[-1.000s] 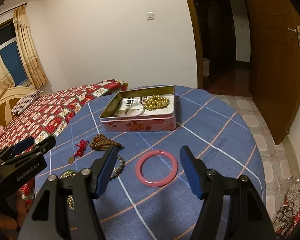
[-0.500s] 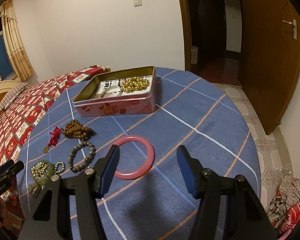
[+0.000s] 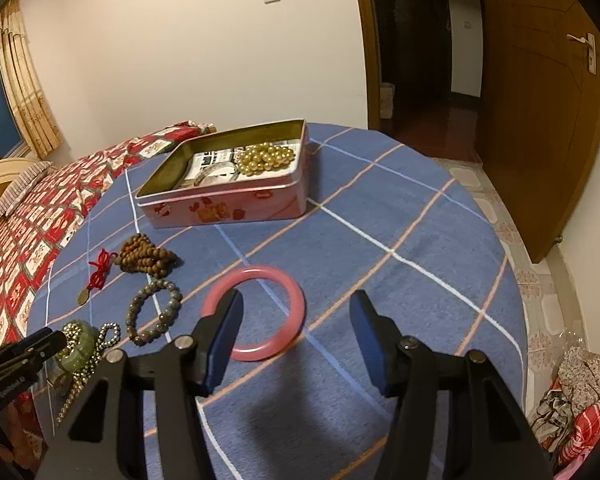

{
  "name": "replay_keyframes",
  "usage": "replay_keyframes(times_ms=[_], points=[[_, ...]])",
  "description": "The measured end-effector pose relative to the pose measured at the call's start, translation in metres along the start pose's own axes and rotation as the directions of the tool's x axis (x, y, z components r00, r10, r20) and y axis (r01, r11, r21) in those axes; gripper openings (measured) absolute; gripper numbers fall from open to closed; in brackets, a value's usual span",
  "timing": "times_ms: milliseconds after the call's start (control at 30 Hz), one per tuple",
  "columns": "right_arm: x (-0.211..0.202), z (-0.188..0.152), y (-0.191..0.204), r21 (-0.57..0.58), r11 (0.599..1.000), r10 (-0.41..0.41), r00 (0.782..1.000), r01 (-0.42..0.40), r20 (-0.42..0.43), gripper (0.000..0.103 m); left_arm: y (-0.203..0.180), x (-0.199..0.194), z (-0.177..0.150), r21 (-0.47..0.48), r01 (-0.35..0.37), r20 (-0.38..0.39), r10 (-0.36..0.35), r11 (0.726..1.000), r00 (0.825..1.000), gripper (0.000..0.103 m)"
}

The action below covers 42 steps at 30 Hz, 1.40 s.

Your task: Organize jewelry

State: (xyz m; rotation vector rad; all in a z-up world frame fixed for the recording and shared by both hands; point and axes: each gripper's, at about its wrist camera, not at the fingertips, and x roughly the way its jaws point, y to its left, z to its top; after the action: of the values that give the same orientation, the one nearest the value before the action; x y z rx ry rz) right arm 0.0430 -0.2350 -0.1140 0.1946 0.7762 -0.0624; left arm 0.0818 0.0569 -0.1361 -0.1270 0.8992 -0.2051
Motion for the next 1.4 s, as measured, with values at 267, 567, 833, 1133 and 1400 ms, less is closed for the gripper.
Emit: replay_keyframes(times_ms=[267,567,833,1133,1400], points=[[0.011,-0.001,-0.002,0.020,1.000,0.002,0.999,-0.002,-0.035,0.059,-0.002,0.012,0.005,0.017,0.011,-0.058,-0.010,1.000,0.998,0.040],[0.037,0.002,0.009,-0.028,0.999,-0.042,0.994,0.039,-0.098,0.059,-0.014,0.012,0.005,0.044,0.059,-0.032,-0.058,0.997,0.998,0.017],[0.048,-0.001,0.014,-0.066,0.997,-0.038,0.990,0.029,-0.136,0.013,-0.016,-0.014,0.015,0.052,0.107,0.053,-0.110,0.993,0.993,0.012],[0.017,0.010,0.013,-0.018,1.000,0.024,0.999,-0.024,-0.033,0.013,-0.019,-0.040,0.032,0.047,0.152,0.145,-0.157,0.987,0.977,0.011],[0.000,0.025,0.025,-0.021,0.999,0.028,0.999,-0.027,0.034,0.013,-0.026,-0.050,0.045,0.039,0.196,0.194,-0.200,0.980,0.960,0.011]])
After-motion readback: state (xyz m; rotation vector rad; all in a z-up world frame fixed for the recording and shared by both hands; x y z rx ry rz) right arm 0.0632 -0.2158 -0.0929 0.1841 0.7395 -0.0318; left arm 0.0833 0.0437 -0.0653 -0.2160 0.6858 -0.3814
